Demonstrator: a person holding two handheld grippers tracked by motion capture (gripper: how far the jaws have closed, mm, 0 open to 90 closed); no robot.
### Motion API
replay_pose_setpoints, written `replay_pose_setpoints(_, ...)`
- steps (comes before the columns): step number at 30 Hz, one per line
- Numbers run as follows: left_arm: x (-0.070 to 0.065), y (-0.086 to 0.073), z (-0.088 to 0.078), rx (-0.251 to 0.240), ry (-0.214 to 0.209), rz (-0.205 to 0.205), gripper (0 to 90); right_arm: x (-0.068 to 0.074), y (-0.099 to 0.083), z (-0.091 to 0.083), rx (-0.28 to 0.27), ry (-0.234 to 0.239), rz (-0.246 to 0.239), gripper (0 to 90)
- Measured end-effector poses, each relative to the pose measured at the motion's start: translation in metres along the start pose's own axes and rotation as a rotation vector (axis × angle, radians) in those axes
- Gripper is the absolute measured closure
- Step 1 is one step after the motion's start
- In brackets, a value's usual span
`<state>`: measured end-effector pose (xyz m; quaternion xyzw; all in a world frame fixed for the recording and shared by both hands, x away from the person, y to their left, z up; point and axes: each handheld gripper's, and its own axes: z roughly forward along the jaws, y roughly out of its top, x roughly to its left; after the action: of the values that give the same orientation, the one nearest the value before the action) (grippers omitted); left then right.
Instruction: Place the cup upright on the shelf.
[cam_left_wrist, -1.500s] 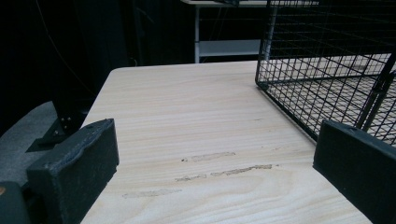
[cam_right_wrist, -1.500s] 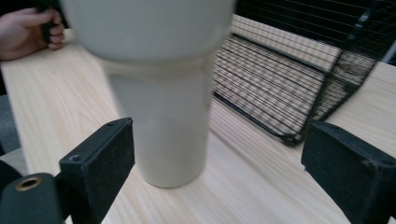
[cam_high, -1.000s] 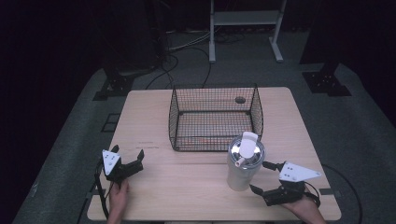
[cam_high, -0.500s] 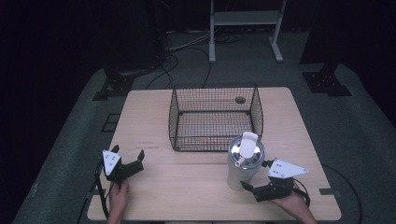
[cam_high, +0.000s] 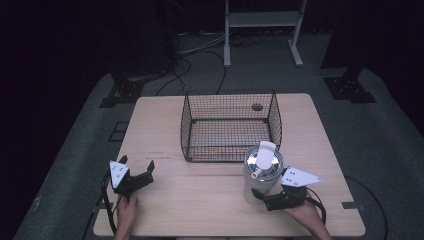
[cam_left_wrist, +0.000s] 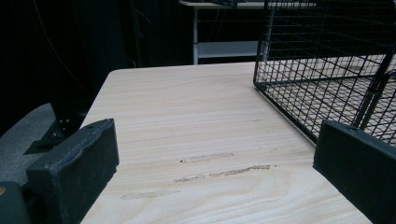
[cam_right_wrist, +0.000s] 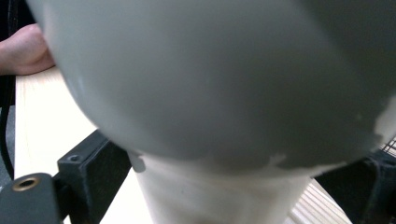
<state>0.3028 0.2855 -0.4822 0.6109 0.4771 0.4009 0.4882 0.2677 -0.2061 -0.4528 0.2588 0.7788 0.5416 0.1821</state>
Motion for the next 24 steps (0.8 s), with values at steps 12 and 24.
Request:
replay_pose_setpoints(12,0.0001,0.0,-0.0001,-0.001,-0.001,-0.001,0.0,0.0009,-0.001,0.0068,-0.037,0.003,0.032,8.0)
replay_pose_setpoints(24,0.0005,0.0,-0.0003,-0.001,-0.002,-0.001,0.0,0.0012,-0.0008,0.0086,-0.05,0.0,0.03,9.1)
